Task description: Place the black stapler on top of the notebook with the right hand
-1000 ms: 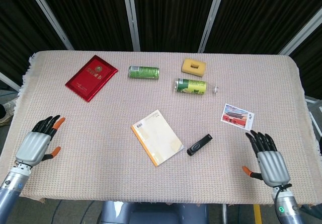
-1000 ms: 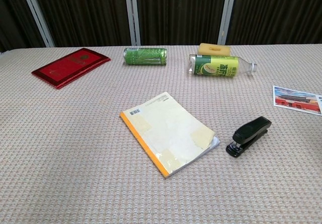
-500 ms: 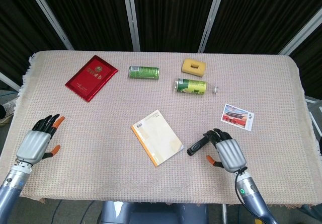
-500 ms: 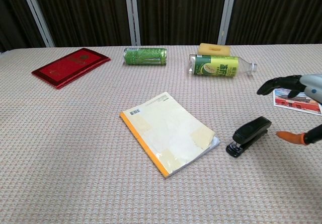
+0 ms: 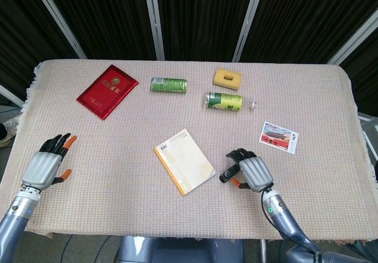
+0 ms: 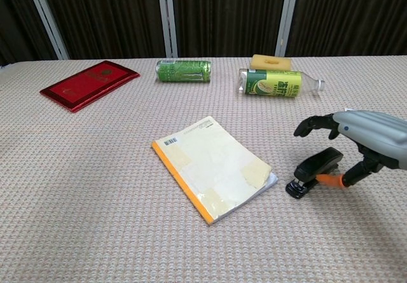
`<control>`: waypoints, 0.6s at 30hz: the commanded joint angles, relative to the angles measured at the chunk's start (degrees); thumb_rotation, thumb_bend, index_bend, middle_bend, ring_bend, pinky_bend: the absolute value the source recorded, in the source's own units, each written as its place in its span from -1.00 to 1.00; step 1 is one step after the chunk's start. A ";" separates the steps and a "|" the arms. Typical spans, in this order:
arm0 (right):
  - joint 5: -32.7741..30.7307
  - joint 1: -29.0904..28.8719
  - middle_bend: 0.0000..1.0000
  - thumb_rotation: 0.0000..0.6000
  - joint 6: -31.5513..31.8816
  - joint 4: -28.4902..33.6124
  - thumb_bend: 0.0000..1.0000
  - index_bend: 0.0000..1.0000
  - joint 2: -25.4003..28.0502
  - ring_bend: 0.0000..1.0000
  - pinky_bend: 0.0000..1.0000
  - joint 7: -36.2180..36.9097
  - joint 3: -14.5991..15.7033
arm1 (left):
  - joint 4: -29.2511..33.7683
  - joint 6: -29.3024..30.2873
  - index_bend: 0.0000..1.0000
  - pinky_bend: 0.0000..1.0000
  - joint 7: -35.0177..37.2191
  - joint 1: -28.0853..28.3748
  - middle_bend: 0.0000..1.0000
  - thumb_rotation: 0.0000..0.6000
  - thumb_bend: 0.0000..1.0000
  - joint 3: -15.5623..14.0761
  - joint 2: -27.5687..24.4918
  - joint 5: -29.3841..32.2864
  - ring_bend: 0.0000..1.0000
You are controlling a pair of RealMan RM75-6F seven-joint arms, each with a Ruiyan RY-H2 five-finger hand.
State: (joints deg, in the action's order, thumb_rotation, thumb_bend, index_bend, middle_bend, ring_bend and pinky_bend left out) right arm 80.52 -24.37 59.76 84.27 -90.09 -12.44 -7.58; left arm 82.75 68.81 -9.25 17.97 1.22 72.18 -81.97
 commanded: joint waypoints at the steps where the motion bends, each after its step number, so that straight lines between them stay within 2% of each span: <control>1: -0.55 -1.10 -0.57 1.00 -1.29 -2.11 -0.49 -0.55 -1.19 -0.68 -0.45 1.09 0.11 | -0.22 -0.60 -1.00 -0.77 -0.28 0.26 -1.00 1.00 -0.38 0.10 0.21 0.50 -1.00; 7: -1.05 -1.85 -0.45 1.00 -2.08 -4.84 -0.46 -0.41 -2.25 -0.55 -0.32 3.02 0.46 | -0.50 -1.10 -1.00 -0.77 -0.50 0.46 -1.00 1.00 -0.38 0.24 0.39 1.13 -1.00; 15: -0.37 -2.25 0.02 1.00 -0.87 -8.28 -0.45 0.11 -3.99 -0.07 0.14 4.96 0.79 | -0.69 -1.86 -1.00 -0.77 -1.03 0.75 -1.00 1.00 -0.38 0.10 0.69 1.53 -1.00; 18: 0.39 -2.17 0.13 1.00 0.90 -9.74 -0.47 0.23 -5.08 0.05 0.25 5.74 0.67 | -0.74 -2.02 -1.00 -0.77 -1.19 0.83 -1.00 1.00 -0.37 0.11 0.78 1.72 -1.00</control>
State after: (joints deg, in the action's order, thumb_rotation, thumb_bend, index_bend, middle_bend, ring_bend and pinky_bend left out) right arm 80.51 -26.57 59.97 75.17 -94.64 -7.10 -6.83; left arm 82.02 66.82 -10.43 18.79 1.33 72.95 -80.26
